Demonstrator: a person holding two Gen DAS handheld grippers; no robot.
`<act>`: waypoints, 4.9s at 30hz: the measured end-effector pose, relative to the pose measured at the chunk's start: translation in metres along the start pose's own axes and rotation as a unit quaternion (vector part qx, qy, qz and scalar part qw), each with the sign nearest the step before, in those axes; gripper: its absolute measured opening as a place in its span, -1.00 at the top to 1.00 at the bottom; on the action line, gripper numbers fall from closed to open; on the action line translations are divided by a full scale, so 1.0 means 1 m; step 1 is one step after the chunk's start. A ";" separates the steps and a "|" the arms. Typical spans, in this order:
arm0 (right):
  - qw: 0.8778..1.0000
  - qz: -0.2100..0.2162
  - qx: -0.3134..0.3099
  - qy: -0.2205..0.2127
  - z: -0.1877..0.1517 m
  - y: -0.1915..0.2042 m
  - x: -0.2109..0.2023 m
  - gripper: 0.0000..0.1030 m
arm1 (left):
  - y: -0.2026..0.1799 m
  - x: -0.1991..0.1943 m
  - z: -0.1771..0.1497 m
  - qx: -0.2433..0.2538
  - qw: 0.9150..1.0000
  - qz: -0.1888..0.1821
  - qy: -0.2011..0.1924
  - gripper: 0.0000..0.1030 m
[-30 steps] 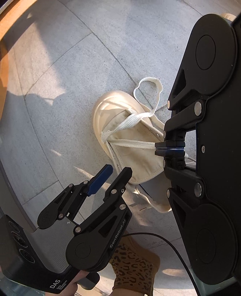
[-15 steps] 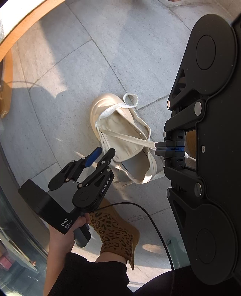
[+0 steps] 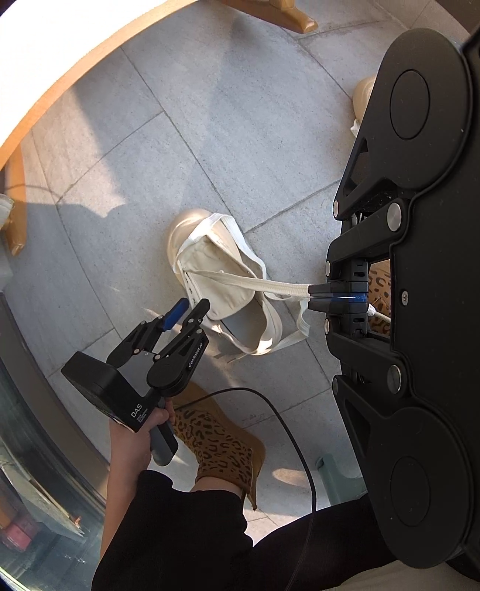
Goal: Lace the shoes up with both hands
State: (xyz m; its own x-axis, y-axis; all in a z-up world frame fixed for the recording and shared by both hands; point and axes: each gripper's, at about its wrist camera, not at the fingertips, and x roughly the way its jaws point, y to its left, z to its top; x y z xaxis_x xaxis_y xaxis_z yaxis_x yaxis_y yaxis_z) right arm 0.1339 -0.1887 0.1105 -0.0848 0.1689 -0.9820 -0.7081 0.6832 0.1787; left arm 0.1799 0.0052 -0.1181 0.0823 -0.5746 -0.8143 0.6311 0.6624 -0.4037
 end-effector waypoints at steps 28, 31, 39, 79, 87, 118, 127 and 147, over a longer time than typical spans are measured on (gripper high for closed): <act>0.998 0.032 0.040 -0.023 -0.009 -0.035 0.051 1.00 | -0.002 0.000 0.000 -0.004 1.000 0.002 0.002 0.47; 0.997 -0.007 0.068 -0.042 -0.017 -0.053 0.035 1.00 | -0.002 0.000 0.000 -0.005 1.000 0.002 0.002 0.47; 0.989 -0.078 0.116 -0.050 -0.023 -0.098 0.057 1.00 | -0.001 0.000 0.000 -0.008 1.000 0.004 0.004 0.47; 0.995 0.062 -0.058 -0.049 -0.040 -0.016 0.256 0.99 | -0.017 -0.007 0.008 0.000 1.000 0.006 -0.010 0.48; 0.991 0.081 0.015 -0.104 -0.056 -0.042 0.201 0.99 | -0.029 -0.010 0.011 0.014 1.000 0.005 -0.015 0.48; 0.926 0.150 0.088 -0.335 -0.103 -0.121 0.048 0.99 | -0.050 -0.004 0.035 0.072 0.997 -0.010 -0.020 0.48; 0.912 0.184 0.072 -0.360 -0.081 -0.111 0.049 0.99 | -0.088 0.010 0.048 0.144 0.987 -0.061 -0.033 0.47; 0.921 0.186 0.054 -0.338 -0.042 -0.091 0.061 0.88 | -0.080 -0.009 0.042 0.170 0.985 0.006 -0.037 1.00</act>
State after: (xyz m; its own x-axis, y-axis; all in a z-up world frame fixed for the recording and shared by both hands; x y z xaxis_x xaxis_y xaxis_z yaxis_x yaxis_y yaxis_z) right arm 0.1638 -0.2707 0.0321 0.1743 0.7851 -0.5944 -0.6408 0.5487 0.5369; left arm 0.1613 -0.0630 -0.0603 0.1399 -0.6090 -0.7808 0.8501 0.4782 -0.2206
